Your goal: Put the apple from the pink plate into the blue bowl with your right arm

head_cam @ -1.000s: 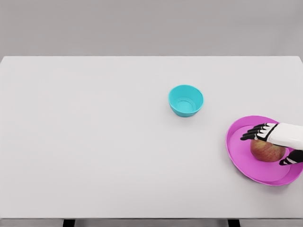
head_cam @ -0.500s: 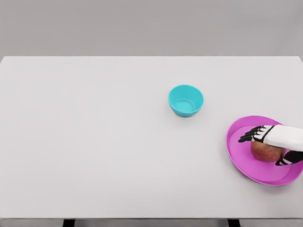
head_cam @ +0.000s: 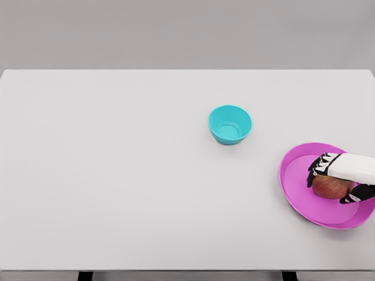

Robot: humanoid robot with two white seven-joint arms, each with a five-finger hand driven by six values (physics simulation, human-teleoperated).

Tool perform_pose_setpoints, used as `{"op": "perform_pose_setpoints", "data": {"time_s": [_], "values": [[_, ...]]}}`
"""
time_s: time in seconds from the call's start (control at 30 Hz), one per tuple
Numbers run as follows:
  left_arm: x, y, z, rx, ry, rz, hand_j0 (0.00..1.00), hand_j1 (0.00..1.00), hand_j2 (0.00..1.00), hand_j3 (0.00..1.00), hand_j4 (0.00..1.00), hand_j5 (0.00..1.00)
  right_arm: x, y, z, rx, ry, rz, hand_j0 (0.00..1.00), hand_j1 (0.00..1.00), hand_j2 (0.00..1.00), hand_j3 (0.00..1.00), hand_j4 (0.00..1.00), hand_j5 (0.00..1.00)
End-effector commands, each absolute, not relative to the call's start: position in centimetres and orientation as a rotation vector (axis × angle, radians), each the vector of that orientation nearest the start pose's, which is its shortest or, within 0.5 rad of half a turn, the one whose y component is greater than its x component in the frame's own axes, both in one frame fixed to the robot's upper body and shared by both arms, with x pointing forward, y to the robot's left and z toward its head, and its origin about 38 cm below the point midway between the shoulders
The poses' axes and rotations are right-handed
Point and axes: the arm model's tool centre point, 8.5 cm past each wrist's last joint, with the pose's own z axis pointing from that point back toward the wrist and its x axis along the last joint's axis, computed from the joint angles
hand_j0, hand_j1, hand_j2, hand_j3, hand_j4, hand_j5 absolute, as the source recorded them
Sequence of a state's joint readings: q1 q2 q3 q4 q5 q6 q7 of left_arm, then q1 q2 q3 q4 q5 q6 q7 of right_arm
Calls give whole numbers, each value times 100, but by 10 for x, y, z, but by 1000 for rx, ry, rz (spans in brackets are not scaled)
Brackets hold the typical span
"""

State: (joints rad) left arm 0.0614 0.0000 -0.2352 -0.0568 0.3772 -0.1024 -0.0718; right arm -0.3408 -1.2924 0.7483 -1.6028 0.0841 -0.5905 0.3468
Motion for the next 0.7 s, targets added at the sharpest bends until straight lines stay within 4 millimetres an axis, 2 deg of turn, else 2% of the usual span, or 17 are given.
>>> {"op": "perform_pose_setpoints", "data": {"time_s": [0.0, 0.2, 0.3, 0.47, 0.53, 0.67], "values": [[-9, 262, -263, 10, -105, 136, 100, 100, 100, 100, 100, 100, 319, -406, 167, -173, -1137, 2022, 44, 44, 44, 44, 44, 44], [-9, 262, -263, 10, -105, 136, 100, 100, 100, 100, 100, 100, 323, -399, 176, -186, -1177, 2033, 43, 43, 43, 43, 43, 43], [-9, 263, -263, 10, -107, 136, 100, 100, 100, 100, 100, 100, 333, -394, 201, -250, -1247, 2035, 43, 43, 43, 43, 43, 43], [-9, 263, -263, 10, -107, 136, 100, 100, 100, 100, 100, 100, 336, -390, 207, -263, -1270, 2043, 43, 43, 43, 43, 43, 43], [-8, 262, -263, 9, -108, 134, 100, 100, 100, 100, 100, 100, 342, -377, 205, -245, -1308, 2043, 43, 43, 43, 43, 43, 43], [-9, 263, -263, 10, -107, 136, 100, 100, 100, 100, 100, 100, 348, -371, 212, -255, -1331, 2051, 43, 43, 43, 43, 43, 43]]}}
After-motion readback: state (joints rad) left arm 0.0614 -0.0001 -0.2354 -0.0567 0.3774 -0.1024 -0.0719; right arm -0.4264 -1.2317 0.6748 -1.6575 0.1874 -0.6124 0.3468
